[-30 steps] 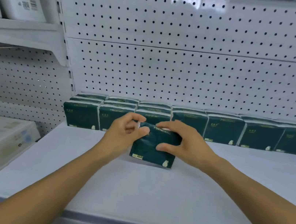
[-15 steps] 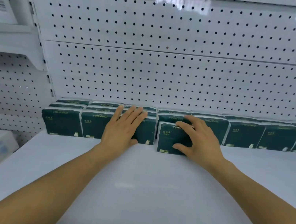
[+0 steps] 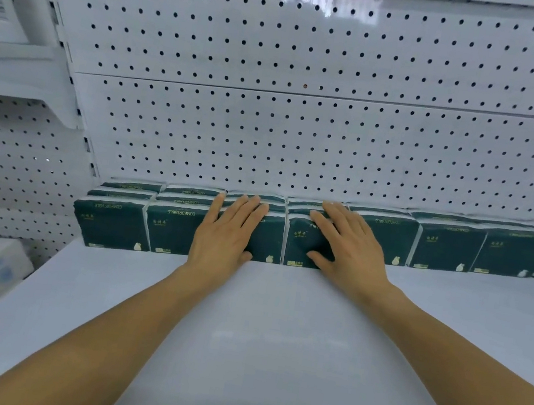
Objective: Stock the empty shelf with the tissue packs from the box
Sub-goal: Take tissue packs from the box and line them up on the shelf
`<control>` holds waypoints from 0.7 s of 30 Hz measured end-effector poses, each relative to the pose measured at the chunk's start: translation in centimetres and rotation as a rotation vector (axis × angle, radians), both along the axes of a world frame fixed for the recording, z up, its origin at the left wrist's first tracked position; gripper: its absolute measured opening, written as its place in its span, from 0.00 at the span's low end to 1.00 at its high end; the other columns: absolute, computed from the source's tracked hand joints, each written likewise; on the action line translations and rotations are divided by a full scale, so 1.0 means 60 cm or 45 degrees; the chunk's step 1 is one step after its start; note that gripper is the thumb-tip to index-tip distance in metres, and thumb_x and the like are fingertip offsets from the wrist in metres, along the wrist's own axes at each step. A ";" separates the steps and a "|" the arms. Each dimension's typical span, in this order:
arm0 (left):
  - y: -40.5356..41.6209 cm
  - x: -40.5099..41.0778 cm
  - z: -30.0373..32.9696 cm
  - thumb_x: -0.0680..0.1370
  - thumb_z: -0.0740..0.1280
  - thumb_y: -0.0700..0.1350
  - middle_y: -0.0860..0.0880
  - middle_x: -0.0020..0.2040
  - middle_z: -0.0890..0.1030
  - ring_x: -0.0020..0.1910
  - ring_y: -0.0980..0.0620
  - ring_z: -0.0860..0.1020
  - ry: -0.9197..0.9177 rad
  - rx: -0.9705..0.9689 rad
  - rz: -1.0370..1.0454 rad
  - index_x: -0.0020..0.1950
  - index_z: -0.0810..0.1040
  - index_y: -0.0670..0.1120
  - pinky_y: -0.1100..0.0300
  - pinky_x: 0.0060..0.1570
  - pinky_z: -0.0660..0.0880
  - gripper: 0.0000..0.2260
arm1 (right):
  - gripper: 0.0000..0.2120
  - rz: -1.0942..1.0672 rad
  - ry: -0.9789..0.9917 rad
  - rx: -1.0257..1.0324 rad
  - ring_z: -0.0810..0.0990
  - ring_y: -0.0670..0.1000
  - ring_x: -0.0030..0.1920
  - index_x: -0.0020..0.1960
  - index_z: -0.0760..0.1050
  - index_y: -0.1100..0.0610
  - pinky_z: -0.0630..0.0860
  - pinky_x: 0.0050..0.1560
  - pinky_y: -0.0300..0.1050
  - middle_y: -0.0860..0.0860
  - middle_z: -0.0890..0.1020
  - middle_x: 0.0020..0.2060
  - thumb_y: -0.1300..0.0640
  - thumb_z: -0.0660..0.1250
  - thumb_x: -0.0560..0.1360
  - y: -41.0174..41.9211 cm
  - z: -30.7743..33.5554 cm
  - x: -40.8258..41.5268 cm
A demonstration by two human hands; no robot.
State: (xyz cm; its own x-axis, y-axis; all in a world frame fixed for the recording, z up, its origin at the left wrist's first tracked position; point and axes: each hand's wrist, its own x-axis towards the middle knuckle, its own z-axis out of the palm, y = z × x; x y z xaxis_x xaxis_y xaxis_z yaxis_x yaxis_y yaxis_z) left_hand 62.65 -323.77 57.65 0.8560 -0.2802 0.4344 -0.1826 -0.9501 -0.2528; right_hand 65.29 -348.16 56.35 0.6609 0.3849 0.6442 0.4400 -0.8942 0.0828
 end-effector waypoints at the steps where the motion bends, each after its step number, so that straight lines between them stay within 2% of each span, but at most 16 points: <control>1: -0.001 -0.001 0.002 0.79 0.65 0.55 0.52 0.81 0.48 0.80 0.51 0.47 0.006 0.005 0.006 0.80 0.42 0.50 0.46 0.76 0.36 0.39 | 0.33 -0.011 0.017 -0.015 0.67 0.56 0.72 0.71 0.69 0.54 0.64 0.72 0.56 0.54 0.71 0.70 0.47 0.75 0.69 0.000 0.001 -0.002; 4: -0.005 -0.007 0.009 0.78 0.66 0.54 0.51 0.81 0.48 0.80 0.51 0.46 0.051 -0.012 0.022 0.80 0.42 0.51 0.45 0.75 0.34 0.40 | 0.34 -0.062 0.097 -0.048 0.62 0.55 0.75 0.72 0.66 0.51 0.58 0.74 0.59 0.53 0.67 0.73 0.43 0.72 0.71 0.006 0.012 -0.012; 7: -0.014 -0.023 0.027 0.76 0.67 0.58 0.49 0.81 0.45 0.80 0.49 0.42 0.061 -0.078 0.050 0.80 0.42 0.52 0.42 0.74 0.33 0.43 | 0.37 -0.080 0.176 0.027 0.52 0.55 0.78 0.77 0.57 0.49 0.49 0.76 0.60 0.52 0.56 0.78 0.37 0.65 0.74 0.018 0.031 -0.036; 9: -0.021 -0.048 0.041 0.77 0.65 0.62 0.49 0.81 0.43 0.80 0.48 0.42 0.032 -0.122 0.065 0.80 0.41 0.52 0.41 0.74 0.35 0.42 | 0.38 -0.075 0.178 0.074 0.50 0.55 0.78 0.78 0.52 0.48 0.48 0.75 0.60 0.51 0.53 0.78 0.35 0.61 0.75 0.025 0.051 -0.065; 11: -0.026 -0.087 0.050 0.77 0.63 0.63 0.50 0.81 0.47 0.80 0.48 0.48 -0.021 -0.194 0.056 0.80 0.44 0.52 0.42 0.76 0.40 0.40 | 0.37 -0.055 0.138 0.125 0.60 0.56 0.75 0.78 0.54 0.48 0.58 0.73 0.59 0.51 0.58 0.77 0.35 0.61 0.75 0.028 0.069 -0.102; 13: -0.030 -0.137 0.052 0.77 0.64 0.62 0.49 0.79 0.60 0.75 0.46 0.64 -0.094 -0.316 0.049 0.80 0.51 0.52 0.44 0.76 0.54 0.37 | 0.36 -0.005 0.092 0.204 0.73 0.56 0.66 0.76 0.58 0.50 0.72 0.61 0.56 0.51 0.68 0.72 0.37 0.64 0.74 0.026 0.080 -0.143; 15: -0.032 -0.190 0.050 0.75 0.68 0.60 0.49 0.70 0.74 0.64 0.45 0.76 -0.199 -0.418 0.058 0.77 0.61 0.50 0.46 0.68 0.67 0.35 | 0.33 0.050 0.028 0.249 0.79 0.55 0.56 0.74 0.63 0.52 0.76 0.48 0.51 0.51 0.76 0.64 0.39 0.67 0.74 0.023 0.083 -0.185; 16: -0.031 -0.216 0.044 0.74 0.70 0.59 0.48 0.66 0.77 0.61 0.45 0.78 -0.261 -0.429 0.055 0.76 0.65 0.49 0.46 0.64 0.70 0.34 | 0.32 0.071 -0.005 0.249 0.79 0.55 0.54 0.73 0.66 0.52 0.76 0.47 0.50 0.51 0.78 0.61 0.40 0.67 0.73 0.022 0.079 -0.206; 18: -0.025 -0.267 0.028 0.73 0.71 0.58 0.48 0.63 0.79 0.61 0.44 0.78 -0.337 -0.406 0.054 0.73 0.68 0.48 0.44 0.64 0.70 0.32 | 0.30 0.126 -0.021 0.233 0.78 0.55 0.56 0.72 0.67 0.53 0.75 0.50 0.51 0.51 0.78 0.61 0.39 0.65 0.74 0.023 0.068 -0.245; 21: -0.009 -0.346 -0.001 0.77 0.65 0.61 0.48 0.67 0.77 0.67 0.45 0.74 -0.335 -0.360 0.107 0.74 0.66 0.49 0.41 0.69 0.65 0.28 | 0.29 0.226 0.016 0.200 0.75 0.55 0.63 0.72 0.68 0.52 0.73 0.59 0.53 0.52 0.75 0.66 0.38 0.58 0.76 0.039 0.044 -0.299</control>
